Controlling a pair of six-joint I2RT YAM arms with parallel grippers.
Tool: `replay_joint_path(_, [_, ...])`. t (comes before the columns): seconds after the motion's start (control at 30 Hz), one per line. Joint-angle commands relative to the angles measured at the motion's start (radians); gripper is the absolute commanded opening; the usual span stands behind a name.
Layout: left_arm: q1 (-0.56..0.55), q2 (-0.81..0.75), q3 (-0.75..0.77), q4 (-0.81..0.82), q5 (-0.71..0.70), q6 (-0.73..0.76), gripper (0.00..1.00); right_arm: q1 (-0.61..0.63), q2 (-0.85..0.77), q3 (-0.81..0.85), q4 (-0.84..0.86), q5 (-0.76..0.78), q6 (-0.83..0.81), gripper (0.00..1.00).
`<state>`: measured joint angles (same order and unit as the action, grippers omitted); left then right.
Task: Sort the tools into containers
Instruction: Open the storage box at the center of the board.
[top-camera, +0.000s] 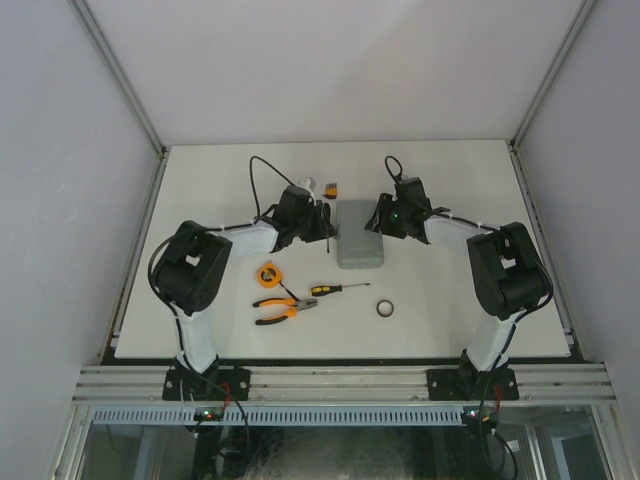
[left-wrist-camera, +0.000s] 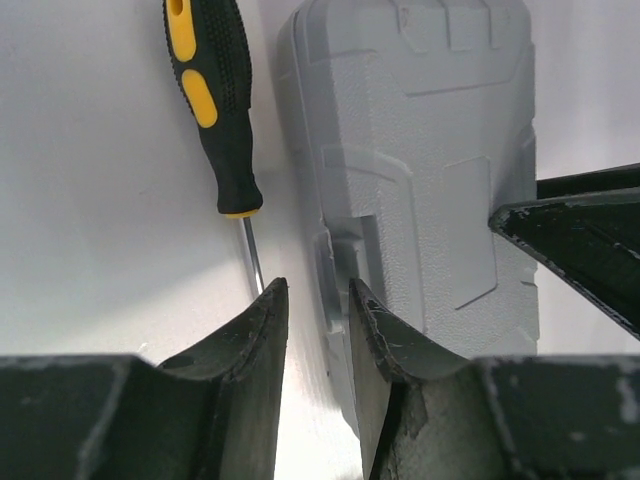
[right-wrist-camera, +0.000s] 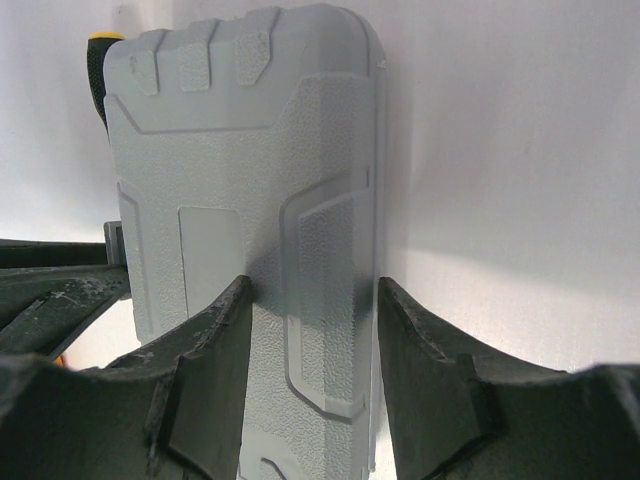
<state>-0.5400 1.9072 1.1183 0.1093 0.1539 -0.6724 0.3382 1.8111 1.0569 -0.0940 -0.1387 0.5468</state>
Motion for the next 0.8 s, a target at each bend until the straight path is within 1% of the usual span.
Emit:
replay_joint_path(0.0, [0.003, 0.014, 0.001, -0.01, 0.0, -0.004, 0.35, 0.004, 0.063, -0.034, -0.19, 0.109, -0.092, 0.1])
replay_joint_path(0.43, [-0.006, 0.036, 0.033, 0.015, 0.05, -0.004, 0.27, 0.003, 0.066, -0.031, -0.191, 0.107, -0.094, 0.1])
replay_joint_path(0.63, [-0.007, 0.044, 0.045, 0.027, 0.041, -0.004, 0.2, 0.004, 0.065, -0.024, -0.197, 0.107, -0.098, 0.1])
replay_joint_path(0.77, [-0.006, 0.04, 0.057, 0.026, 0.03, -0.004, 0.13, 0.004, 0.05, -0.024, -0.202, 0.11, -0.101, 0.1])
